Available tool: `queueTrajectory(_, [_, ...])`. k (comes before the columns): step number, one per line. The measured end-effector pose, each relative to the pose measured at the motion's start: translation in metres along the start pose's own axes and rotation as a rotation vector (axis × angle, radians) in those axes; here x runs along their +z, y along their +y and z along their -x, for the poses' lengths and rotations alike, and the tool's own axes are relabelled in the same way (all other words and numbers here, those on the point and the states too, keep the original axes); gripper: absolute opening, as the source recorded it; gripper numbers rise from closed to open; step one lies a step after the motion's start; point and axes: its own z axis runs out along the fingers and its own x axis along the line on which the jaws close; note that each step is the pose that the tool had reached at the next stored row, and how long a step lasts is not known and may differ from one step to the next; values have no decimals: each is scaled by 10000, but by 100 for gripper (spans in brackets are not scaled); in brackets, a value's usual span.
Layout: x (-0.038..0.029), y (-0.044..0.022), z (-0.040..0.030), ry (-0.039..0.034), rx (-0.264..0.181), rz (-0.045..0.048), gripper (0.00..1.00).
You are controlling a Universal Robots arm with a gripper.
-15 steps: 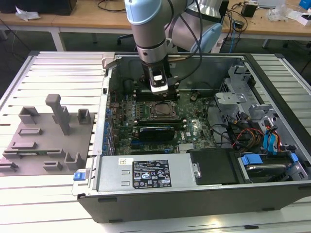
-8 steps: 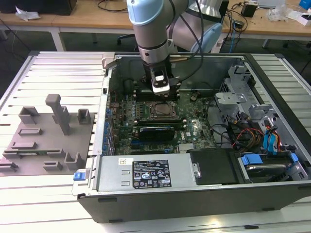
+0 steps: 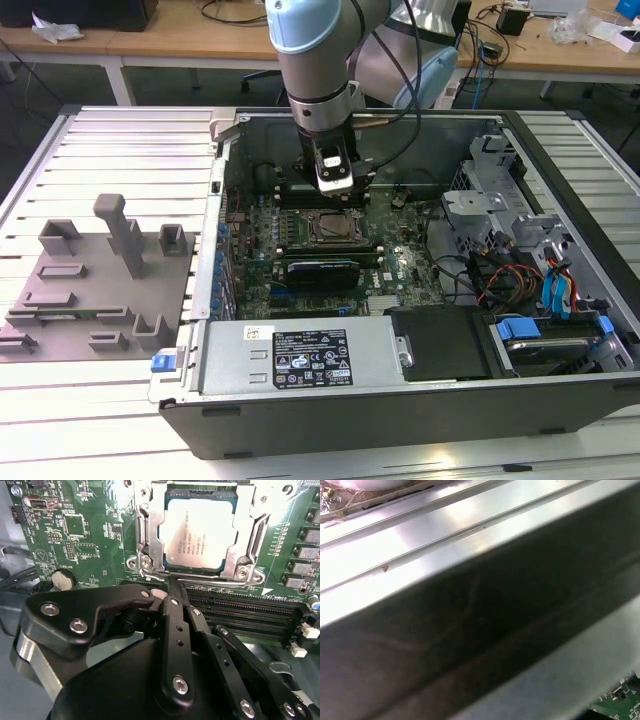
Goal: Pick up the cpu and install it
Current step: 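Install the first cpu locking lever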
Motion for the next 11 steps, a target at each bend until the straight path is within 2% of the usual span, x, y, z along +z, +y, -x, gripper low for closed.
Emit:
queueTrajectory(3, [-28, 5, 5, 15, 8, 33, 11])
queueTrajectory(6, [-165, 27, 30, 15, 8, 32, 11])
queueTrajectory(11, [-324, 54, 59, 12, 5, 25, 11])
